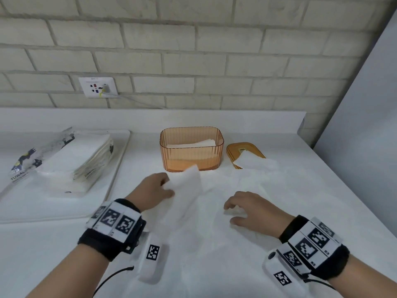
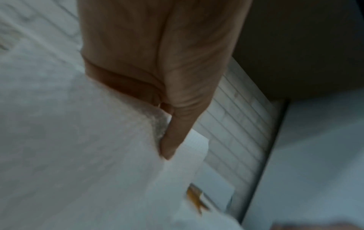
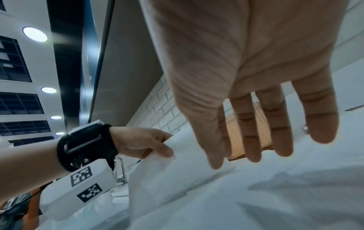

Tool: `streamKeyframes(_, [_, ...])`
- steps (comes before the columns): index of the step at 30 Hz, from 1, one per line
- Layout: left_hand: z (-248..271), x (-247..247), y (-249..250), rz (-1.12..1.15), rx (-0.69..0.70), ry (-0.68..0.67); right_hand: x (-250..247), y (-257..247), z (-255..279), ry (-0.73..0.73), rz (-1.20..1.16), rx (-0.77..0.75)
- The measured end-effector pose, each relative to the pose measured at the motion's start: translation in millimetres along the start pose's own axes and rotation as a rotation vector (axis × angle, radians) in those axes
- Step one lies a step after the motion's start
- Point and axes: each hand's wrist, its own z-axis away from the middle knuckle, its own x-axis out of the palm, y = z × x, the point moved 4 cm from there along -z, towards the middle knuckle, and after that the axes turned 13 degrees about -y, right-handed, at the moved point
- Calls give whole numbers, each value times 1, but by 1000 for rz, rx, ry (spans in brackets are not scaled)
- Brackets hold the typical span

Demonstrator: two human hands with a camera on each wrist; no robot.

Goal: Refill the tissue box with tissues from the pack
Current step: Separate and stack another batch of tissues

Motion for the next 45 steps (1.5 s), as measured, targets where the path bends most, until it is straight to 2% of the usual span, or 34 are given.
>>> streamKeyframes(3, [19, -10, -24, 380, -44, 97, 11, -15, 4, -92, 23, -69])
streamKeyframes(5, [34, -8, -34, 691, -27, 92, 21, -23, 9, -149, 76, -57])
streamKeyframes(8, [53, 0, -46, 957, -24, 139, 31, -33, 17, -172, 184, -57])
streamKeyframes(11, [67, 8, -51, 1077, -27, 177, 45, -45, 20, -215, 285, -100])
streamKeyframes(13, [74, 12, -52, 1117, -1, 171, 52, -48, 19, -230, 284, -63])
streamKeyframes(18, [90, 17, -60, 1177, 41, 152, 47, -48, 8, -161, 207, 34])
streamKeyframes(21, [96, 20, -68, 1208, 45, 160, 34, -42, 10, -68, 102, 94])
streamKeyframes(27, [98, 25, -78, 1247, 43, 185, -41, -23, 53, 344, -286, 190])
streamKeyframes(29, [99, 26, -77, 1253, 54, 198, -52, -16, 64, 451, -480, 171])
streamKeyframes(31, [101, 28, -75, 1252, 66, 196, -45, -15, 69, 471, -761, 137])
streamKeyframes(32, [102, 29, -75, 1251, 67, 194, -36, -14, 67, 441, -838, 151])
streamKeyframes(34, [104, 31, -76, 1245, 66, 188, -18, -8, 62, 347, -780, 249])
streamKeyframes(36, [105, 32, -77, 1246, 63, 186, -6, -1, 54, 232, -592, 335])
streamKeyframes(39, [104, 32, -78, 1251, 61, 191, 9, 4, 39, -102, -208, 365])
streamKeyframes(41, [104, 31, -77, 1247, 61, 193, 14, 4, 32, -268, -18, 373])
streamKeyframes(45, [103, 27, -77, 1237, 64, 191, 7, 5, 19, -324, 162, 358])
